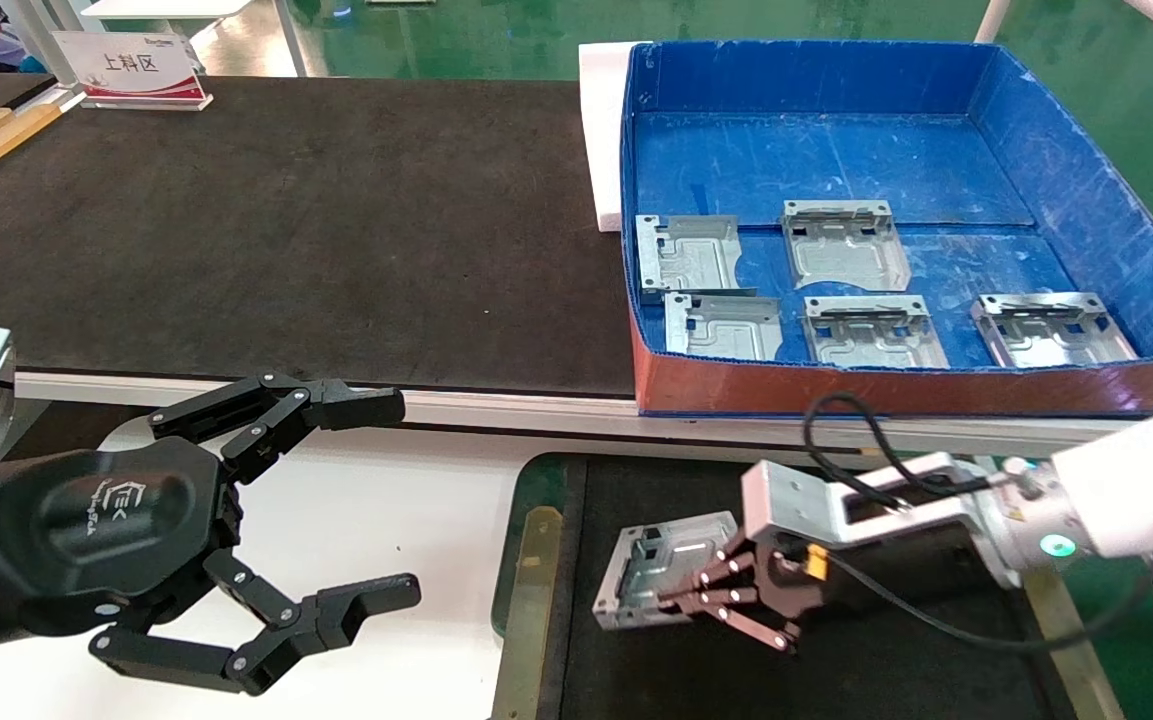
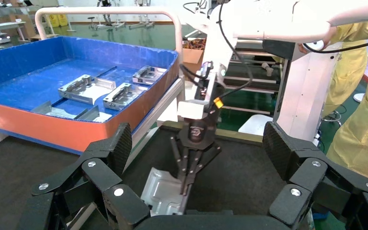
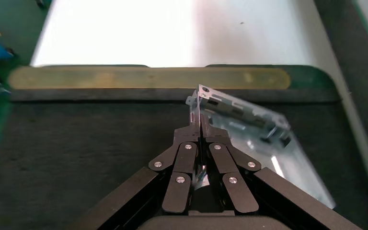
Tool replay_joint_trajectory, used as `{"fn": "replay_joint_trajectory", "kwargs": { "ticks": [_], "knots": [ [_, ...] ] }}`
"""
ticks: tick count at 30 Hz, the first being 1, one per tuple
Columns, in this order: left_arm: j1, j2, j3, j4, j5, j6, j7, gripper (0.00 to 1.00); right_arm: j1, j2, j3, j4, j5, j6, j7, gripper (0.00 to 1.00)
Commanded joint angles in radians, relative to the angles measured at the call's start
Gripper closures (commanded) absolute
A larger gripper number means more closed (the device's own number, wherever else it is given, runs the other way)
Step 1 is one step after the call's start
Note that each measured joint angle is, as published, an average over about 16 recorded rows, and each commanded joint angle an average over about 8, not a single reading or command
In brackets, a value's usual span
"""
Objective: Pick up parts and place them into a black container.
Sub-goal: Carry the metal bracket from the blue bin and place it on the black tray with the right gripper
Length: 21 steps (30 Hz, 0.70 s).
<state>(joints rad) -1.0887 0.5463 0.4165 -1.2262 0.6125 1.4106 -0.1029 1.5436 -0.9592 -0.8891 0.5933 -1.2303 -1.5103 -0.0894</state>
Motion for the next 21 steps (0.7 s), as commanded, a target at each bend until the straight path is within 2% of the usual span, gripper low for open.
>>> {"fn": "replay_joint_trajectory", "kwargs": {
  "ticks": [1, 9, 21],
  "knots": [
    [0.000, 0.000, 0.000, 0.000, 0.000, 0.000, 0.000, 0.00, 0.012, -0.027, -0.006, -0.031, -0.015, 0.007, -0.035, 1.00],
    [0.000, 0.000, 0.000, 0.000, 0.000, 0.000, 0.000, 0.00, 0.027, -0.101, -0.021, -0.143, -0.050, 0.031, -0.161, 1.00],
    [0.000, 0.000, 0.000, 0.000, 0.000, 0.000, 0.000, 0.00, 0.040, -0.167, -0.037, -0.283, -0.088, 0.078, -0.327, 1.00]
  ]
}}
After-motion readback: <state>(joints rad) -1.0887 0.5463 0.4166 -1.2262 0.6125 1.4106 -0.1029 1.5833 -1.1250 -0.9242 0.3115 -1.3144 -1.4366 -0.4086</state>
